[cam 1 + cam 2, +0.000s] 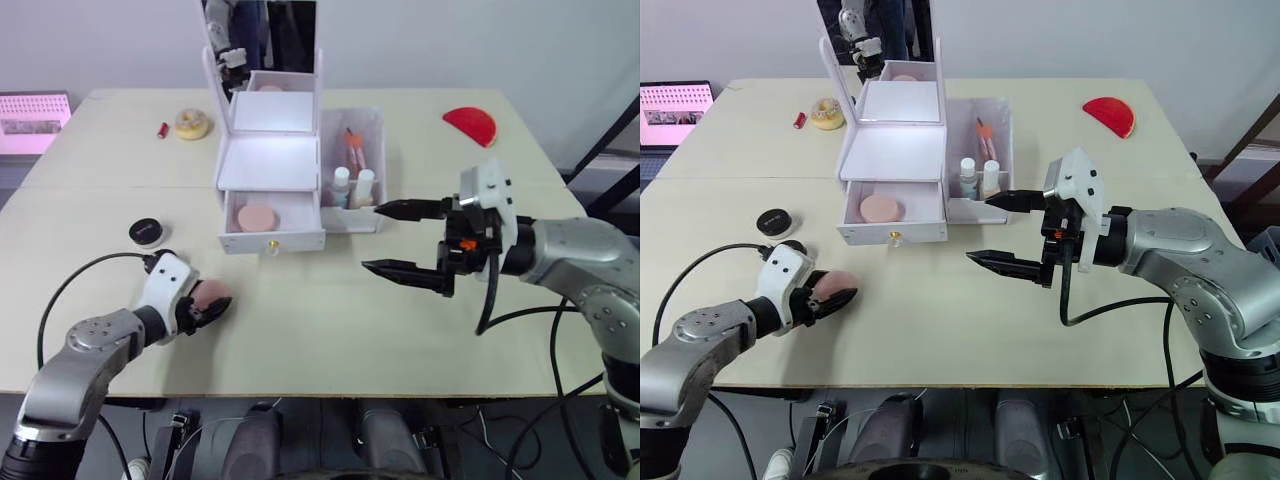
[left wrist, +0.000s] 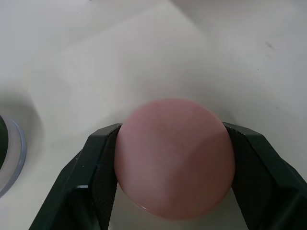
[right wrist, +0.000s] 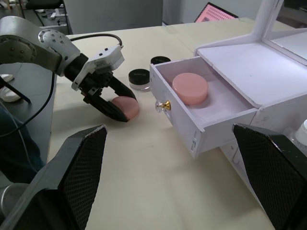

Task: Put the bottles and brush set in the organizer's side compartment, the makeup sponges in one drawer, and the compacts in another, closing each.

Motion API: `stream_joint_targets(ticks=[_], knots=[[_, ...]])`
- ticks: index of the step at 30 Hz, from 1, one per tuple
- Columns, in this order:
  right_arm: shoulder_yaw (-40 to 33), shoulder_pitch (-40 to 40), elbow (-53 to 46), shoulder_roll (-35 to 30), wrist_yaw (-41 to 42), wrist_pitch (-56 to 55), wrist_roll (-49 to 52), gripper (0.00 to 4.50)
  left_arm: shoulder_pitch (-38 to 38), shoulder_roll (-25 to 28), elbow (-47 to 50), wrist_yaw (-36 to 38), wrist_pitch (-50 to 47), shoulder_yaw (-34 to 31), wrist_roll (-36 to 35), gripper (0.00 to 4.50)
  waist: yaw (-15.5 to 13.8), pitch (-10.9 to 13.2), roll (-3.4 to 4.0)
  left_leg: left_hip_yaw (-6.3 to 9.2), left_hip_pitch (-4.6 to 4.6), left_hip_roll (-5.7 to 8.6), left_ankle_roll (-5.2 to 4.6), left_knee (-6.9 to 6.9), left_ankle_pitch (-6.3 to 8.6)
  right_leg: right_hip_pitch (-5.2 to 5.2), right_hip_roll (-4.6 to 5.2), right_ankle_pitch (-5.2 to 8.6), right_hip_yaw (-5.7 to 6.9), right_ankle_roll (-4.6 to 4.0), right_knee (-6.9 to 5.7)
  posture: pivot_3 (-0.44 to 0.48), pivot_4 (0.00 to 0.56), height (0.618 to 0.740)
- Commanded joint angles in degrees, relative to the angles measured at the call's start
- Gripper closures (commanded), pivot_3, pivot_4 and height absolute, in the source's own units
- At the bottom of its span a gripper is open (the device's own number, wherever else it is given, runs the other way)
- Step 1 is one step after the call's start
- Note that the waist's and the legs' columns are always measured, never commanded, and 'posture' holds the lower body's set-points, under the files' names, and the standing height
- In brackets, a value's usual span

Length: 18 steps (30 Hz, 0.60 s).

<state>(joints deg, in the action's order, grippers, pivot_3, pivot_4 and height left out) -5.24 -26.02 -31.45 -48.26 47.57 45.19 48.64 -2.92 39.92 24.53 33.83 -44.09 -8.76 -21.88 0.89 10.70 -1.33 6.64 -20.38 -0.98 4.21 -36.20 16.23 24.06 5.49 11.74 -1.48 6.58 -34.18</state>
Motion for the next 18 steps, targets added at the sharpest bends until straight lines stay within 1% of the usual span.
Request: stream_joint_targets(ticks=[1, 4, 7, 10, 11, 12, 14, 16, 18], knots=[[-1.1, -1.31, -1.22, 0.18, -0.21, -0.55, 0.52, 0.0, 0.75, 2.15, 1.4, 2.08, -1.09, -4.35, -2.51, 1.83, 0.01, 0.01, -0.01, 0.0, 0.0, 0.0, 0.0, 0.01, 0.0, 0.0, 0.0, 0.0, 0.0, 0.0, 0.0, 0.0, 0.15, 0.74], [-1.28, -1.26, -1.29, 0.13, -0.36, -0.46, 0.64, 0.0, 2.96, 3.96, 2.59, 3.71, -4.02, -10.1, -7.21, 1.83, -0.03, 0.02, -0.04, 0.0, -0.06, 0.0, 0.0, 0.01, 0.0, 0.08, 0.0, 0.0, 0.01, 0.0, -0.01, 0.0, 0.15, 0.74], [-1.54, -1.01, -1.49, 0.06, -0.62, -0.38, 0.73, 0.0, 5.61, 8.05, 1.63, 5.68, -5.47, -13.69, -9.03, 1.83, -0.09, 0.02, -0.04, 0.01, -0.08, 0.0, 0.0, 0.0, 0.0, 0.09, 0.0, 0.0, 0.01, 0.01, 0.0, 0.0, 0.15, 0.74], [-1.64, -0.83, -1.65, 0.04, -0.85, -0.34, 0.82, 0.0, 8.28, 11.47, 0.25, 7.76, -6.24, -15.04, -10.59, 1.83, -0.07, 0.03, -0.03, 0.0, -0.1, 0.0, 0.0, 0.01, 0.0, 0.09, 0.01, 0.0, 0.01, 0.0, 0.04, 0.0, 0.15, 0.74], [-1.66, -0.69, -1.74, 0.05, -0.96, -0.34, 0.85, 0.0, 10.82, 13.07, -0.96, 9.21, -6.43, -14.96, -11.59, 1.83, -0.07, 0.03, -0.03, 0.0, -0.1, 0.0, 0.0, 0.02, 0.0, 0.09, 0.01, 0.0, 0.01, 0.0, 0.05, 0.0, 0.15, 0.74], [-1.69, -0.52, -1.91, 0.1, -1.09, -0.34, 0.89, 0.0, 14.72, 14.6, -2.82, 10.93, -6.54, -14.32, -12.78, 1.83, -0.26, 0.04, -0.05, 0.0, -0.12, 0.0, 0.0, 0.03, 0.0, 0.09, 0.01, 0.0, 0.01, 0.0, 0.07, 0.0, 0.15, 0.74], [-1.7, -0.45, -2.16, 0.3, -1.43, -0.29, 1.04, 0.0, 22.53, 16.9, -7.03, 15.06, -5.57, -11.01, -13.87, 1.83, -0.35, 0.05, -0.1, 0.07, -0.18, 0.0, 0.0, 0.01, 0.0, 0.13, -0.02, 0.01, 0.06, 0.0, 0.02, 0.0, 0.15, 0.74], [-1.61, -0.48, -2.39, 0.47, -1.71, -0.19, 1.17, 0.0, 28.9, 17.59, -11.3, 18.95, -3.73, -6.61, -13.25, 1.83, -0.21, 0.05, -0.09, 0.08, -0.19, 0.01, 0.0, -0.01, 0.0, 0.1, -0.02, 0.0, 0.07, 0.01, 0.03, 0.0, 0.15, 0.74], [-1.59, -0.5, -2.58, 0.54, -1.88, -0.1, 1.21, 0.0, 35.23, 17.18, -15.73, 22.86, -1.73, -1.72, -11.94, 1.83, -0.07, 0.04, -0.07, 0.04, -0.1, 0.02, 0.0, 0.01, 0.0, 0.01, 0.0, 0.01, 0.04, 0.01, 0.08, 0.0, 0.15, 0.74]])
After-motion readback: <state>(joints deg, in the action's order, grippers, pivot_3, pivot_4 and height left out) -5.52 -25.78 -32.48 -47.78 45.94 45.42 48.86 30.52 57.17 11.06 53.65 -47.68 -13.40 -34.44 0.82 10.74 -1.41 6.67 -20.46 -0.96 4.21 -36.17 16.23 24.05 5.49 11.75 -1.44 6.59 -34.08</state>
